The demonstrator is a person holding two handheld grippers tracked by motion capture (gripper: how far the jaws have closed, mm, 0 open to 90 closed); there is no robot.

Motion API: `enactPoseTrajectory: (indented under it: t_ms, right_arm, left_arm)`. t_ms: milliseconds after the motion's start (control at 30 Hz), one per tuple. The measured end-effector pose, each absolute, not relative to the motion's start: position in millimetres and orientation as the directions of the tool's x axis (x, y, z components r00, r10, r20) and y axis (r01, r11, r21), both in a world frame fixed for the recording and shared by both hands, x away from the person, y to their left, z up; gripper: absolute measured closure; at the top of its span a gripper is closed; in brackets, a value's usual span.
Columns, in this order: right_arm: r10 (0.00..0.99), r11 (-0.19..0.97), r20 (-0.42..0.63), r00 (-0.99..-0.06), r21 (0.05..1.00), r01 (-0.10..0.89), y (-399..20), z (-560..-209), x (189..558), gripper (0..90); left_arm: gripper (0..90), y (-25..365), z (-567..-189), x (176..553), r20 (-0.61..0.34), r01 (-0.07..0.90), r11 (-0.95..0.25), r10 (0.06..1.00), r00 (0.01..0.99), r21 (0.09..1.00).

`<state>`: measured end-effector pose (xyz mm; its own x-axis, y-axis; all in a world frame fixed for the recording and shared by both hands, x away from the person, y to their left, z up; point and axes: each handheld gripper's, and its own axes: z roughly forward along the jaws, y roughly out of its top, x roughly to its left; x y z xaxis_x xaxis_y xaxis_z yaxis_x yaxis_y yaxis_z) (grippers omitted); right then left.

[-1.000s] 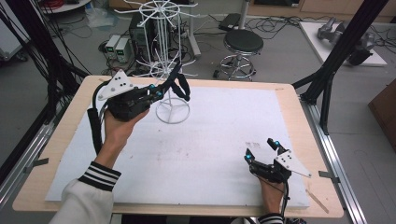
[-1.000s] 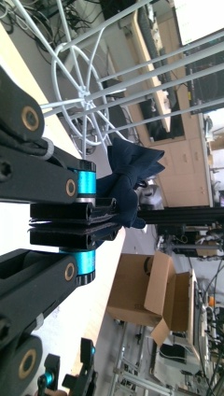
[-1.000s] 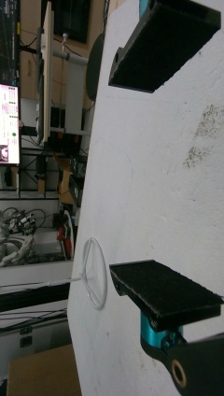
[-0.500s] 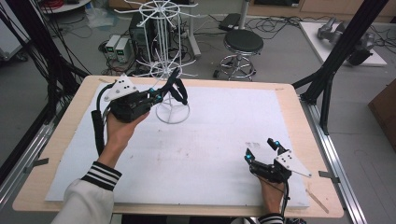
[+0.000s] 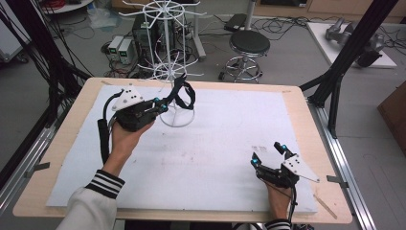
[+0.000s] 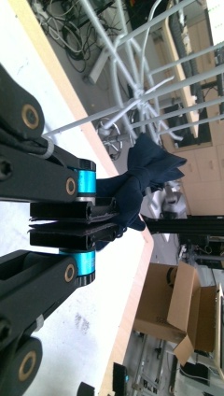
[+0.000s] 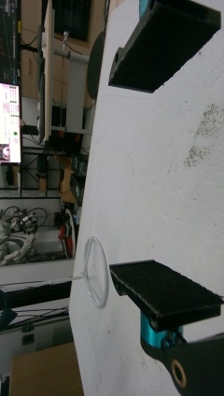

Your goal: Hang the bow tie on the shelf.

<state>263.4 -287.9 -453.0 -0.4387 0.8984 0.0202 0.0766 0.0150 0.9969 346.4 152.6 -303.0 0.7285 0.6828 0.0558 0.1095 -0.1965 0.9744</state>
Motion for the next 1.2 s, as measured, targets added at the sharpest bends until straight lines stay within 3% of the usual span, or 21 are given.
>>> enactPoseTrajectory:
  t_ms: [200,300,467,567,767,1200]
  right_arm:
    - [0.897,0.007,0.027,-0.442,0.997,0.075,-289.0,-453.1,263.5,8.5]
    - [0.895,0.002,0.033,-0.444,0.997,0.077,-289.3,-453.1,263.4,8.5]
    - [0.895,0.002,0.033,-0.444,0.997,0.078,-289.3,-453.1,263.4,8.5]
    - [0.897,0.011,0.022,-0.441,0.997,0.074,-288.6,-453.1,263.1,8.5]
    - [0.9,0.012,0.021,-0.435,0.997,0.074,-288.6,-453.1,263.2,8.5]
    - [0.903,0.027,0.007,-0.43,0.997,0.071,-287.4,-452.9,263.2,8.5]
  left_arm:
    - [77.6,152.0,-308.9,347.0,0.046,0.132,-0.208,0.68,0.732,0.969]
    - [61.1,151.7,-314.6,346.0,0.037,0.148,-0.211,0.682,0.73,0.966]
    - [41.0,152.6,-323.7,346.0,0.019,0.163,-0.205,0.676,0.736,0.965]
    - [19.4,156.2,-329.8,344.0,0.001,0.172,-0.2,0.657,0.754,0.965]
    - [15.3,184.5,-350.5,327.7,0.01,0.147,-0.193,0.639,0.769,0.97]
    - [10.5,285.7,-431.6,285.8,0.015,0.148,-0.163,0.719,0.695,0.975]
